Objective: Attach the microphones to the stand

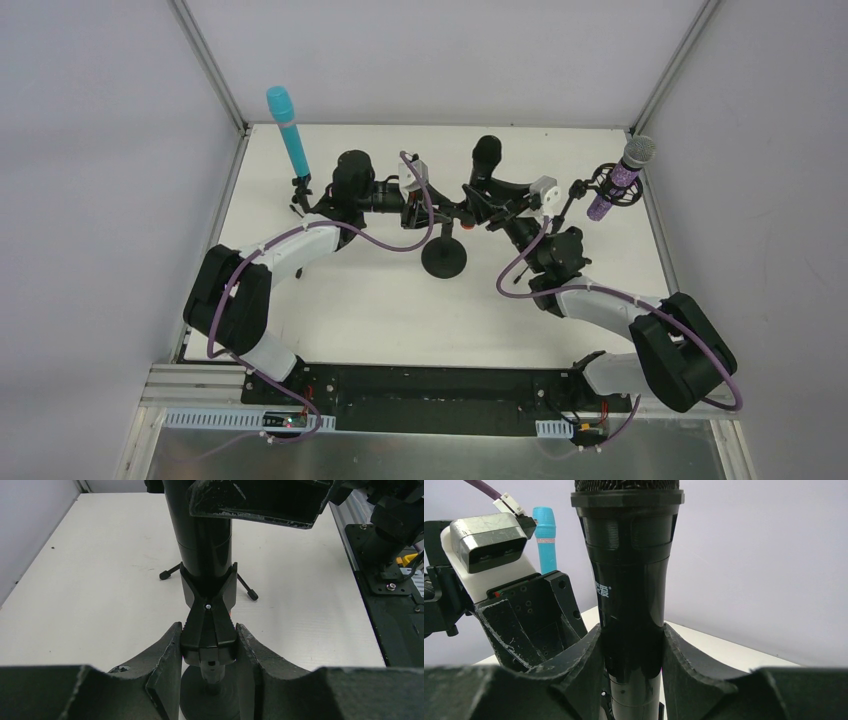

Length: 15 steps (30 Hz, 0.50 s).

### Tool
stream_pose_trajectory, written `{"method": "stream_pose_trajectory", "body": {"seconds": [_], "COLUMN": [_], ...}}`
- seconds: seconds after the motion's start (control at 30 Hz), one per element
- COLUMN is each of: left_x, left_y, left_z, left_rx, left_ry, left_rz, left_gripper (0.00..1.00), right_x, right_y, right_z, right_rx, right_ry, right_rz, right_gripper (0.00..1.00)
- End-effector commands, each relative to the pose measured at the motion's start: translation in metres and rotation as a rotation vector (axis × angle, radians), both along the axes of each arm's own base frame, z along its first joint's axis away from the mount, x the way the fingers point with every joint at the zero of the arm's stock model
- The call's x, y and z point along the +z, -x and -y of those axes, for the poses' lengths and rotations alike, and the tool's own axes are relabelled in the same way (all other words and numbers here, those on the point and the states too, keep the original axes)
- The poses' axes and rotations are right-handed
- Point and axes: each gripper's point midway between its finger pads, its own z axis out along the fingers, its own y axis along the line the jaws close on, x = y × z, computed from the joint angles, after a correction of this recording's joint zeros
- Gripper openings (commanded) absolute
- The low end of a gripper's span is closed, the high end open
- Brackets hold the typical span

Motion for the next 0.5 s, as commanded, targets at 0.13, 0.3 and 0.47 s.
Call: {"method": "stream_pose_trajectory", "body": {"seconds": [0.13,0.3,0.47], "left_x": [0.016,0.015,0.015], "left_y": [-0.005,-0.003,-0.004], "left_z": [0.003,0.002,-0.002], "left_rx": [-0.001,-0.005,0.023], "left_ry": [0.02,0.018,0.013], "left_rz": [0.02,0.025,0.067], "left_gripper": [0.0,0.57,0.99], "right_x": [0.029,0.024,0.023], "right_y": [0.012,0.009,0.007], "right_z": [0.004,0.006,0.007], "right_rx": [-0.003,-0.019,-0.03], "right_ry": [-0.086,-0.089,-0.095], "right_rz": [0.088,0.07,0.061], "right_gripper": [0.0,0.01,0.15]}}
